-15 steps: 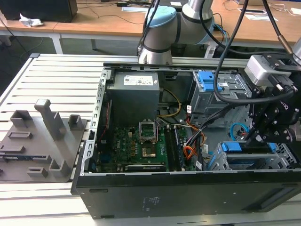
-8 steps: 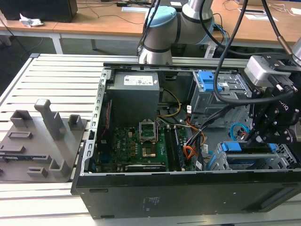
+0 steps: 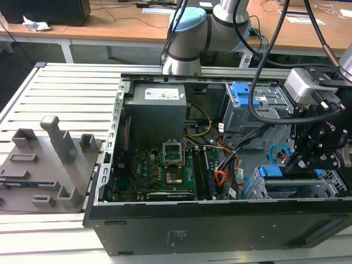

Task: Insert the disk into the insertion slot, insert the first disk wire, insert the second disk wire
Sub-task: 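Insert the second disk wire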

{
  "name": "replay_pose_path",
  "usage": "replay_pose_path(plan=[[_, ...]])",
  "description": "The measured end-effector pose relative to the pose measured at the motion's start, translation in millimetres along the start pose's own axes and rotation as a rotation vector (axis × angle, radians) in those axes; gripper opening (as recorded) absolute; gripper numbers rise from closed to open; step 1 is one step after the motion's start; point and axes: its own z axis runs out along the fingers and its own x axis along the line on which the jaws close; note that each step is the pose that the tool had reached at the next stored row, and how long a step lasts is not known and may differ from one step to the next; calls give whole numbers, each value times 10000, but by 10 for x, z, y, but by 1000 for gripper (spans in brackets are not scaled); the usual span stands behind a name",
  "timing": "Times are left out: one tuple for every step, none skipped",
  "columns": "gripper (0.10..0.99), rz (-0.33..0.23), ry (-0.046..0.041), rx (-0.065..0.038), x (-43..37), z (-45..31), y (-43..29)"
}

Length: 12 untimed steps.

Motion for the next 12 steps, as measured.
replay_pose_path(plan=[[165,0,-2,0,0,1,0],[165,0,-5,0,0,4,0],[165,0,-4,0,0,4,0],[165,-1,-4,0,0,4,0],[165,0,-10,0,0,7,0],[176,0,-10,0,0,8,-1],[239,0,-7,1,0,1,0],[239,0,-10,0,1,-32,2],[239,0,-7,0,2,-82,5],[239,0,-6,0,1,-134,8],[239,0,-5,0,-4,-182,11],[239,0,-5,0,-21,-248,16]])
